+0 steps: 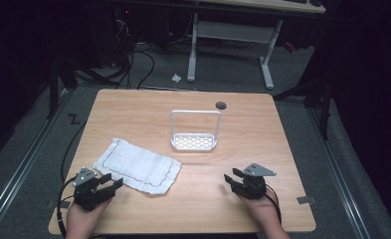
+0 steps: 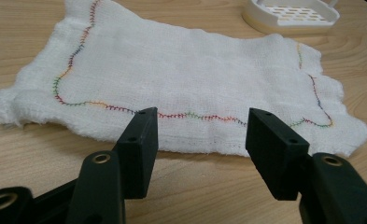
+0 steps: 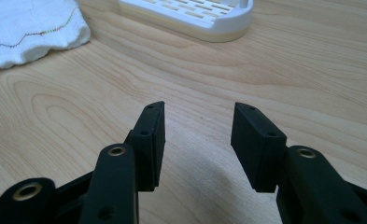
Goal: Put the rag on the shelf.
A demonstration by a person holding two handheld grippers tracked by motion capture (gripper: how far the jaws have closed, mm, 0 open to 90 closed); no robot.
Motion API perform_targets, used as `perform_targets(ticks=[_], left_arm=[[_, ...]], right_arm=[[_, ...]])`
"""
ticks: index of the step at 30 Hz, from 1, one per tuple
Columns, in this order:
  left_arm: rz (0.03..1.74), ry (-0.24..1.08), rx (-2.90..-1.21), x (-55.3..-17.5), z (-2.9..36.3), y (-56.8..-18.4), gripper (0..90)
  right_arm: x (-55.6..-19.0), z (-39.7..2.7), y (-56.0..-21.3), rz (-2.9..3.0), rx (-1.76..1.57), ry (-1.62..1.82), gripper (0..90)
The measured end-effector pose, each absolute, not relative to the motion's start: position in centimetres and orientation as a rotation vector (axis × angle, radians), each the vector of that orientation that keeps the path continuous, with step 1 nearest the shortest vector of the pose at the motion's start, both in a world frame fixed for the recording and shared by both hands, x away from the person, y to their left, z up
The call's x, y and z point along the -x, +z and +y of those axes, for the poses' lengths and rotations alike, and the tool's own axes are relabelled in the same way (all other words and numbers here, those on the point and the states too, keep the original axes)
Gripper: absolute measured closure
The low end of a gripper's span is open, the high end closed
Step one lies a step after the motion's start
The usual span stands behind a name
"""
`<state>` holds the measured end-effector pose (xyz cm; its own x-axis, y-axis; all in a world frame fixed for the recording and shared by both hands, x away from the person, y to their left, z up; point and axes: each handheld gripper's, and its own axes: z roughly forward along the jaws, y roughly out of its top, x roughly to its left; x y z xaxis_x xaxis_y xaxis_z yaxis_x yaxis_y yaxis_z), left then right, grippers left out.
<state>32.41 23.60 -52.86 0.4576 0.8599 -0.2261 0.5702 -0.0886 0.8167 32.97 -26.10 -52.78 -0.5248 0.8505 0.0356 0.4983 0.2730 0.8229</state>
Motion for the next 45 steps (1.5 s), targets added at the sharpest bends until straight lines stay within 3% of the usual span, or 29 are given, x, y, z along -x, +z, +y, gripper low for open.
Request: perform_targets(ticks=[10, 14, 15, 16, 17, 18, 23, 25, 36, 40, 41, 45], left_arm=[[1.229, 0.38, -1.759, -32.3, 23.8, -52.8, 44.3], [1.183, 0.284, -1.755, -32.8, 20.7, -52.3, 45.4], [1.149, 0.261, -1.772, -32.7, 19.5, -51.9, 53.9], [1.107, 0.336, -1.81, -32.4, 17.7, -51.5, 72.7], [1.081, 0.363, -1.842, -32.5, 16.7, -51.3, 83.9], [1.069, 0.377, -1.867, -32.8, 15.3, -51.2, 90.0], [1.106, 0.33, -2.028, -35.3, 11.8, -53.4, 90.0], [1.073, 0.356, -2.047, -35.0, 11.1, -53.4, 90.0], [0.808, 0.157, -2.125, -30.9, 5.7, -53.8, 90.0], [0.747, 0.121, -2.123, -30.2, 4.7, -53.5, 89.7], [0.747, 0.121, -2.123, -30.2, 4.7, -53.5, 84.6], [0.847, 0.19, -2.052, -30.1, 8.9, -52.0, 86.5]], right_arm=[[-33.1, -25.8, -53.0, 2.149, -1.213, 1.138, 55.2], [-33.1, -25.9, -53.0, 2.145, -1.226, 1.143, 55.2], [-33.2, -25.8, -53.0, 2.147, -1.225, 1.141, 55.2], [-33.2, -25.8, -53.1, 2.149, -1.228, 1.14, 55.2], [-33.2, -25.7, -53.1, 2.15, -1.228, 1.137, 55.2], [-33.2, -25.7, -53.1, 2.15, -1.227, 1.137, 55.2], [-33.0, -25.8, -53.0, 2.151, -1.219, 1.138, 55.2], [-32.9, -25.9, -53.0, 2.148, -1.225, 1.144, 55.2], [-32.5, -24.6, -52.7, 2.178, -1.175, 1.171, 56.8], [-32.0, -22.3, -52.3, 2.248, -1.117, 1.214, 62.1], [-32.0, -22.3, -52.3, 2.248, -1.117, 1.214, 62.1], [-32.5, -19.0, -52.5, 2.338, -1.033, 1.174, 80.0]])
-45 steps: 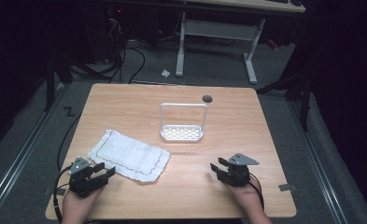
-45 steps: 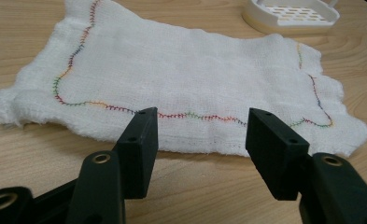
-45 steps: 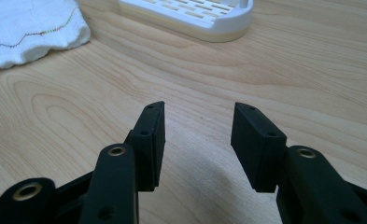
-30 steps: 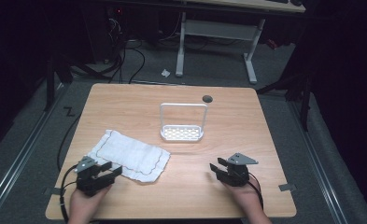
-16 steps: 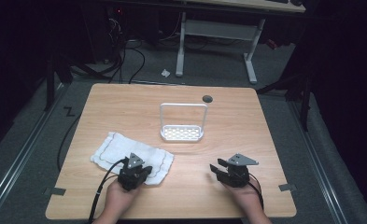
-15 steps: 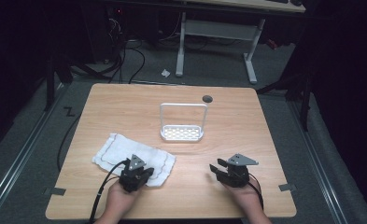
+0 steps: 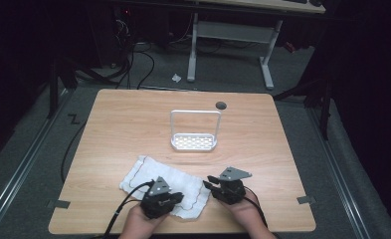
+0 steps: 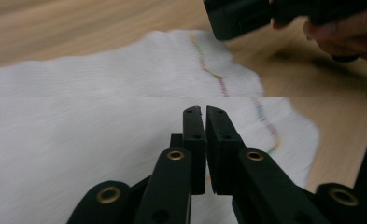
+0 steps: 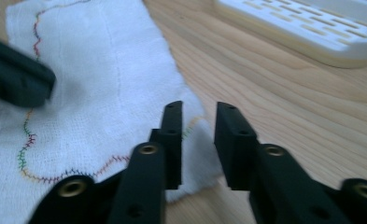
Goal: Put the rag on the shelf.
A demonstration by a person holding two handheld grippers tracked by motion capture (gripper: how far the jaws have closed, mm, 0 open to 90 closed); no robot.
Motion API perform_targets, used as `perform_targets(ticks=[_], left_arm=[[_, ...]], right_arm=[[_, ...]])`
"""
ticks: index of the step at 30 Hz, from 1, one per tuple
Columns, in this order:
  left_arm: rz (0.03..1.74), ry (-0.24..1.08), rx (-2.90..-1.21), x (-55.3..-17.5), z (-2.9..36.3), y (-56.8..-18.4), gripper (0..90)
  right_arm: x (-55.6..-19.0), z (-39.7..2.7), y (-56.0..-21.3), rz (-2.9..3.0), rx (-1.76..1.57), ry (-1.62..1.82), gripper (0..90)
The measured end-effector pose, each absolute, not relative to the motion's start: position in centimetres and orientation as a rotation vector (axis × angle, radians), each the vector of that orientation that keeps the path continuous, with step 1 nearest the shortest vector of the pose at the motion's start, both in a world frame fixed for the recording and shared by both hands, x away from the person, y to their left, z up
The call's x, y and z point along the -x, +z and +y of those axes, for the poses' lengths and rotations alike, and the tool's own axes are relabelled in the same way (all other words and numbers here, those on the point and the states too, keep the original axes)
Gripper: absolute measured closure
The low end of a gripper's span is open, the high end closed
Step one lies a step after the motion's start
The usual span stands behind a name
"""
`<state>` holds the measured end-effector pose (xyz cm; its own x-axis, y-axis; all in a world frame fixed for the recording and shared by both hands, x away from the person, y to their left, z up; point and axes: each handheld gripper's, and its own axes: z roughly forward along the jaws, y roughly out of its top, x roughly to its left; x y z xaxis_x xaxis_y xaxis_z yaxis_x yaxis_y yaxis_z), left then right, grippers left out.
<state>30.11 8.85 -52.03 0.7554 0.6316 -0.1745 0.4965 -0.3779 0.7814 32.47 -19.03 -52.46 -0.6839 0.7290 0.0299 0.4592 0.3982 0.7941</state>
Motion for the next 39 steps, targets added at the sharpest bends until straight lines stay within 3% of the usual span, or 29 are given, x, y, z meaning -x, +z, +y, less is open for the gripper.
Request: perform_targets(ticks=[4, 9, 14, 17, 20, 23, 27, 30, 35, 39], left_arm=[[1.016, 0.208, -2.033, -30.5, 13.4, -53.0, 90.0], [1.071, 0.242, -2.025, -31.5, 14.4, -53.6, 90.0], [1.112, 0.254, -1.985, -34.0, 13.8, -53.7, 89.6], [1.109, 0.235, -1.961, -33.9, 13.5, -53.4, 85.4], [1.099, 0.226, -1.949, -33.4, 13.5, -53.1, 80.7], [1.09, 0.2, -1.966, -32.6, 13.6, -53.2, 77.0], [1.084, 0.207, -1.983, -32.5, 13.4, -53.6, 76.9], [1.081, 0.2, -1.982, -32.7, 13.3, -53.7, 77.0], [1.039, 0.149, -1.984, -32.6, 12.5, -53.8, 77.0], [0.928, 0.08, -2.029, -31.6, 9.3, -53.9, 77.0]], right_arm=[[-33.3, -17.7, -53.2, 2.387, -1.021, 1.118, 90.0], [-32.4, -17.4, -53.6, 2.422, -1.001, 1.09, 90.0], [-28.7, -17.2, -53.6, 2.502, -0.901, 1.114, 89.5], [-28.0, -17.3, -53.1, 2.501, -0.88, 1.154, 86.0], [-28.9, -17.1, -52.3, 2.463, -0.871, 1.168, 85.8], [-33.1, -15.2, -51.5, 2.425, -0.9, 1.169, 86.3], [-37.4, -12.1, -52.0, 2.459, -0.932, 1.102, 86.7], [-38.6, -11.0, -52.7, 2.508, -0.927, 1.041, 87.9], [-36.8, -12.4, -53.1, 2.506, -0.908, 1.052, 88.2], [-32.2, -16.7, -53.4, 2.473, -0.916, 1.055, 88.0]])
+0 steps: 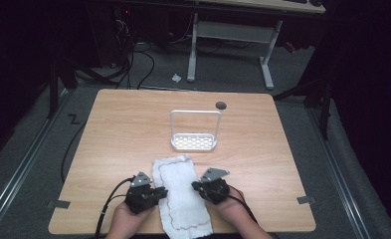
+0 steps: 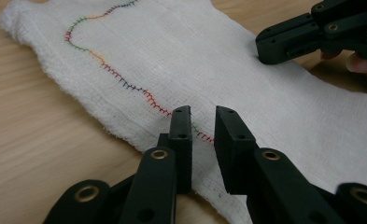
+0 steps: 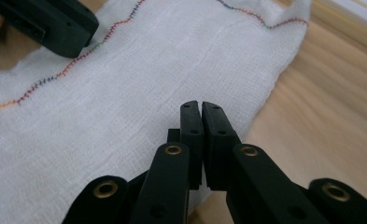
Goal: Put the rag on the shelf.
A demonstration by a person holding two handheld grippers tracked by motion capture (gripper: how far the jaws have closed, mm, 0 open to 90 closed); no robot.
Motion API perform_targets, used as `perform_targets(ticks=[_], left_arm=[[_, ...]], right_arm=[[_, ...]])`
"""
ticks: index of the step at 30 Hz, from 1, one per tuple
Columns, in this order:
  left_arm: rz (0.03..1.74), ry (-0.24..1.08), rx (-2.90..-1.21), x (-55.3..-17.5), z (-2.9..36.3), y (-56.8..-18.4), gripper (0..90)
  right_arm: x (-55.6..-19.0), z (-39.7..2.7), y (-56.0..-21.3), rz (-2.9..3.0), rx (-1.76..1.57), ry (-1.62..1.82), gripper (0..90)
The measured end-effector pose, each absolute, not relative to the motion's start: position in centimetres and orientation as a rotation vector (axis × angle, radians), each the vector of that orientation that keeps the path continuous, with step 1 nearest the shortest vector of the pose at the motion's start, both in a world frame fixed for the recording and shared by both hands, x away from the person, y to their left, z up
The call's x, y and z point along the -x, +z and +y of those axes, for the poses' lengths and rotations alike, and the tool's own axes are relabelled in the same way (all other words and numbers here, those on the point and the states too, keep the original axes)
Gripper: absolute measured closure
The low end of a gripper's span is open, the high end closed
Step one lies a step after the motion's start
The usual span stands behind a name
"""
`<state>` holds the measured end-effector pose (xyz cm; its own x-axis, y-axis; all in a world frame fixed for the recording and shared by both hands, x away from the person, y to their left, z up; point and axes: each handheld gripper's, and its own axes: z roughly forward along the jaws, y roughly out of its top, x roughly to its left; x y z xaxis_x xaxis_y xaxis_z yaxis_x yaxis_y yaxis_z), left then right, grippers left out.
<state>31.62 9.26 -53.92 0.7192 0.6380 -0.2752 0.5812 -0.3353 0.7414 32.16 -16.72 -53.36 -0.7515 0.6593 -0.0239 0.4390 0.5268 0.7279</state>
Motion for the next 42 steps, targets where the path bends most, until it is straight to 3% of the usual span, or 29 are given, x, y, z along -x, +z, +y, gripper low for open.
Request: perform_targets(ticks=[4, 8, 12, 20, 24, 33, 36, 42], left_arm=[[0.828, 0.103, -2.075, -30.8, 7.1, -53.9, 76.1], [0.834, 0.083, -2.066, -31.1, 7.3, -53.9, 75.4], [0.851, 0.145, -2.052, -31.5, 7.9, -53.4, 64.9], [1.047, 0.313, -1.944, -36.8, 8.4, -53.4, 49.2], [1.107, 0.284, -1.944, -38.6, 7.6, -53.8, 47.8], [1.081, 0.293, -1.955, -38.1, 6.5, -54.1, 73.3], [1.081, 0.279, -1.956, -38.1, 6.3, -54.2, 79.9], [1.074, 0.277, -1.962, -38.0, 6.2, -54.2, 82.8]], right_arm=[[-29.8, -19.4, -53.5, 2.437, -0.978, 1.066, 86.8], [-29.0, -19.8, -53.4, 2.445, -0.99, 1.079, 84.9], [-29.0, -19.8, -53.0, 2.418, -0.978, 1.125, 80.5], [-30.4, -21.4, -52.7, 2.328, -1.053, 1.152, 71.3], [-30.6, -21.8, -52.9, 2.305, -1.074, 1.161, 68.8], [-32.3, -21.9, -52.9, 2.27, -1.155, 1.187, 64.4], [-35.3, -20.9, -52.7, 2.242, -1.237, 1.167, 56.6], [-38.2, -19.1, -53.4, 2.274, -1.312, 1.093, 58.1]])
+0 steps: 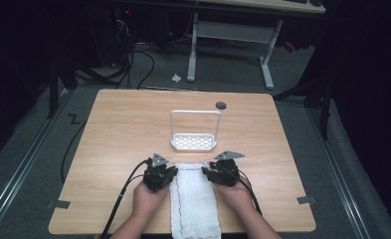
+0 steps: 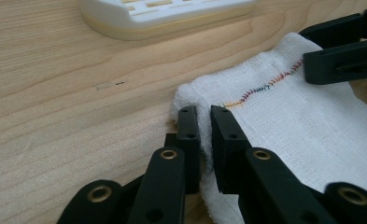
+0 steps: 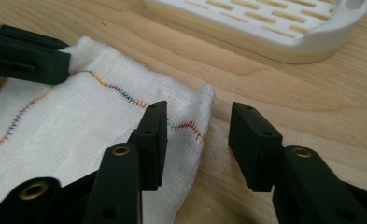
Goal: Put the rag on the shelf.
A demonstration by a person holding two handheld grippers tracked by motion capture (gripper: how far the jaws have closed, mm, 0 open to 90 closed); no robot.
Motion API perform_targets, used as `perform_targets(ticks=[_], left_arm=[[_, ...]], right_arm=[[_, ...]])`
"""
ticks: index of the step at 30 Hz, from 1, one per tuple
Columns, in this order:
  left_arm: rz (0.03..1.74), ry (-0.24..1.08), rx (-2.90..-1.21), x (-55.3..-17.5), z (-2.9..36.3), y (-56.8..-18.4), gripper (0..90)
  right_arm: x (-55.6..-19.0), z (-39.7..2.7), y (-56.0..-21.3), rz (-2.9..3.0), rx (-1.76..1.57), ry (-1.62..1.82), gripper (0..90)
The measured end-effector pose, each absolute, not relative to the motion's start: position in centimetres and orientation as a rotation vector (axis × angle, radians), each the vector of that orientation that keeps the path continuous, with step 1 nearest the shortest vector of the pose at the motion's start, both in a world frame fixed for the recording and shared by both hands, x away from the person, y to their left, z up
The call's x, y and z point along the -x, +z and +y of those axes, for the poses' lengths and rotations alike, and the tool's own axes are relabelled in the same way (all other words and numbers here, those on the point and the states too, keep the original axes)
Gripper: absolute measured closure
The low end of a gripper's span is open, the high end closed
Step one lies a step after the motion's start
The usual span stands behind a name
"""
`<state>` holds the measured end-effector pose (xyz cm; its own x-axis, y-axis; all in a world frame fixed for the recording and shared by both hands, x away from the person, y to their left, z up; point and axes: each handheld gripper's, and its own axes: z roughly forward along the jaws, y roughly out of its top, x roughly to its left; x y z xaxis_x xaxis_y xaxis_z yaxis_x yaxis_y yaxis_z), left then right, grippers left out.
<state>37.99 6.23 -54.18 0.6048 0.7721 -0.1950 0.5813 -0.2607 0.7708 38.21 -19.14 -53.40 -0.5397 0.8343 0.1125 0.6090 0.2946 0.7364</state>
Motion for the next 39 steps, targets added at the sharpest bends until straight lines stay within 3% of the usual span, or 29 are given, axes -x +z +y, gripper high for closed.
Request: perform_targets(ticks=[1, 2, 5, 8, 17, 22, 39], left_arm=[[1.074, 0.277, -1.962, -38.0, 6.2, -54.2, 83.0], [1.074, 0.276, -1.962, -37.9, 6.2, -54.2, 83.4], [1.075, 0.27, -1.962, -37.8, 6.2, -54.2, 84.3], [1.089, 0.223, -1.932, -37.6, 6.3, -54.2, 84.6], [0.925, 0.333, -1.9, -34.2, 6.9, -53.2, 84.6], [0.918, 0.344, -1.85, -33.5, 7.1, -52.5, 84.5], [0.825, 0.468, -1.684, -31.3, 6.7, -45.8, 84.5]], right_arm=[[-38.3, -18.9, -53.5, 2.274, -1.303, 1.08, 62.2], [-38.2, -18.7, -53.5, 2.296, -1.298, 1.095, 75.3], [-37.9, -18.4, -53.5, 2.307, -1.266, 1.099, 85.1], [-37.5, -18.2, -53.5, 2.29, -1.245, 1.086, 85.7], [-34.1, -18.8, -52.1, 2.198, -1.142, 1.179, 85.6], [-33.0, -18.4, -51.0, 2.142, -1.103, 1.255, 85.6], [-31.0, -18.9, -45.7, 1.906, -0.956, 1.346, 85.6]])
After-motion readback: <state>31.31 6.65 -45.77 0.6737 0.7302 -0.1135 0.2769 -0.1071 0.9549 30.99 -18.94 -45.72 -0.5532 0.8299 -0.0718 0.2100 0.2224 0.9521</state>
